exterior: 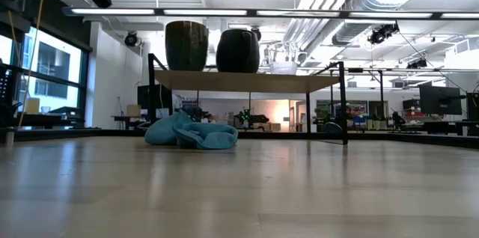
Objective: Stack small to large cups/mugs on shelf
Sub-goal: Return to Home Position
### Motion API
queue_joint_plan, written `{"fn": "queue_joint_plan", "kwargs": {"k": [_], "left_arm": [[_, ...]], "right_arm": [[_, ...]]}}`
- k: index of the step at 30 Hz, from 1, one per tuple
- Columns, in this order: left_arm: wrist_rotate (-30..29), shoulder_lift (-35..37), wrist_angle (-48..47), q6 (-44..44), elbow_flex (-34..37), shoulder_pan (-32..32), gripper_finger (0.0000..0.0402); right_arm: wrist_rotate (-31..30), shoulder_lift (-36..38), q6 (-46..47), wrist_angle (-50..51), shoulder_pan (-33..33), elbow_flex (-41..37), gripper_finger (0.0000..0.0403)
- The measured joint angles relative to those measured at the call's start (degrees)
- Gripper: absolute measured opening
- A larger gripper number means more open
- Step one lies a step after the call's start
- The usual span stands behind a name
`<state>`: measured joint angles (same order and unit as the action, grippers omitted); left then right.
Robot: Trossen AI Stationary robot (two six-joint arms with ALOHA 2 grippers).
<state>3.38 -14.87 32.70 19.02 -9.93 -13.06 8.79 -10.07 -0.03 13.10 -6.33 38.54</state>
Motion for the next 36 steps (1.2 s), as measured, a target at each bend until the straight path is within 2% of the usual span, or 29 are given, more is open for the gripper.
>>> {"fn": "queue_joint_plan", "kwargs": {"k": [13, 25, 36], "left_arm": [[-1.55, 0.00, 0.93, 0.79, 1.11, 0.34, 0.0090], [-8.45, 0.00, -0.30, -4.27, 1.11, 9.13, 0.0090], [-8.87, 0.13, -3.35, -4.30, 1.11, 9.70, 0.0090]], "right_arm": [[-0.28, 0.00, 1.29, 0.90, -0.01, -0.02, 0.0144], [-0.30, 0.00, 1.27, 1.09, 0.00, -0.02, 0.0144], [-0.28, 0.00, 1.55, 1.51, -0.01, -0.04, 0.0144]]}}
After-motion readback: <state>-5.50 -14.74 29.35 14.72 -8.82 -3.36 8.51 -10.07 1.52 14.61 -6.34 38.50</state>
